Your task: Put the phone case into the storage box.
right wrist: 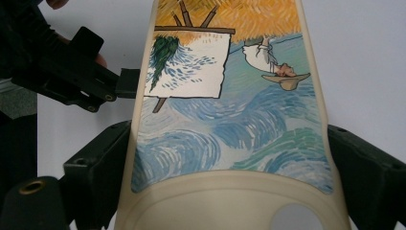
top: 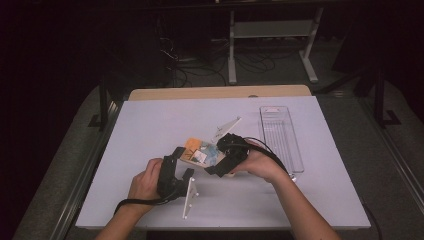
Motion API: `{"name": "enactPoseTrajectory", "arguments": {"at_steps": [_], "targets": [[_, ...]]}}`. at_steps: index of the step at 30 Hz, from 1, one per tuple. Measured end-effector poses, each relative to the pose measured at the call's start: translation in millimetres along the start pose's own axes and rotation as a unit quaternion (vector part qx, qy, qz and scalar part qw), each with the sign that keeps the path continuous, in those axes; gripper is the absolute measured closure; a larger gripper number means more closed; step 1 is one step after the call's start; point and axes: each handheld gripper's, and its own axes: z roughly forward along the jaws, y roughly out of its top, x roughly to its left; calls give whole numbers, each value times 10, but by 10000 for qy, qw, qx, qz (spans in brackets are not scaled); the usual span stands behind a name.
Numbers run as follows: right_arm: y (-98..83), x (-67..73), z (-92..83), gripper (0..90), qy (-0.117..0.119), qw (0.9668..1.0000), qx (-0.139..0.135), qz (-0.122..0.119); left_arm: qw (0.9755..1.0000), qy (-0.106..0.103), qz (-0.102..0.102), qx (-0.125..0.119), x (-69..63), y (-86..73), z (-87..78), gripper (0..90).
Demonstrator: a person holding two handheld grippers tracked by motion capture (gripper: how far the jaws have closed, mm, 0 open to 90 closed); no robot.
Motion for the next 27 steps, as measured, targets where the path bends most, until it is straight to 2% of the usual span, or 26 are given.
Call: {"name": "enactPoseTrajectory", "arguments": {"at_steps": [4,5,8,13,15,21,23,27], "targets": [[0,4,17,99,-27,10000,17,-9,9999,-31,108,-42,-22,17,-1,75],[1,10,25,99,-24,10000,14,-40,9998,39,154,-76,-31,20,-4,115],[5,23,30,99,10,10000,35,-19,9996,61,237,-140,-47,36,-8,134],[9,41,57,99,22,9999,54,-108,9992,30,357,-203,-85,58,1,154],[12,53,61,99,33,9999,82,-73,9989,30,410,-230,-96,62,-2,189],[14,57,71,99,37,9999,77,-98,9986,73,467,-236,-93,68,-6,251],[16,58,73,99,38,9999,75,-87,9981,61,580,-176,-91,70,-19,276],[24,76,82,99,82,9999,38,-68,9979,97,623,-177,-92,75,-19,322]]}}
